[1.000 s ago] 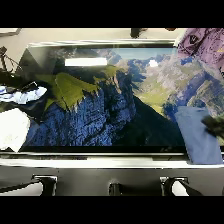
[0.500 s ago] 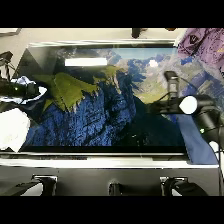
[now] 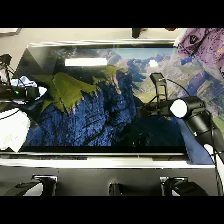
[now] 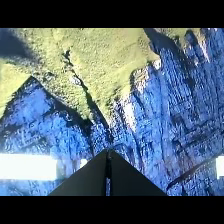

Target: Fold the clothes and pants, and hang the long-sleeved shirts on hangers.

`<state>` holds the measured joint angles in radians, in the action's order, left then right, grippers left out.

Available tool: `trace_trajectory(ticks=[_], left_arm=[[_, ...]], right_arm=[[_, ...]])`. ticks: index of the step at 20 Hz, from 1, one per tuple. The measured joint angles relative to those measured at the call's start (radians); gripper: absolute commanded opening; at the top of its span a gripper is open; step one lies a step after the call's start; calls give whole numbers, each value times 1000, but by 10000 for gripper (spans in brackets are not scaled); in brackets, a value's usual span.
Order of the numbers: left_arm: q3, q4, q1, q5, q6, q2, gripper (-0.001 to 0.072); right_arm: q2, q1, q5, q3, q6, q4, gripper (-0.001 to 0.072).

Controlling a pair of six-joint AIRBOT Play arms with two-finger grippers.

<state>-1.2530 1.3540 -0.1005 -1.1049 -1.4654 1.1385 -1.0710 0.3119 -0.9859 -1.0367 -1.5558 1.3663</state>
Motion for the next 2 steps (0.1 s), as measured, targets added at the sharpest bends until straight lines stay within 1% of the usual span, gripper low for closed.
trace_trajectory(ticks=[2], left_arm=[[1, 0, 0, 3, 0, -2, 17]], right_arm=[[0, 2, 0, 0, 0, 0, 29]])
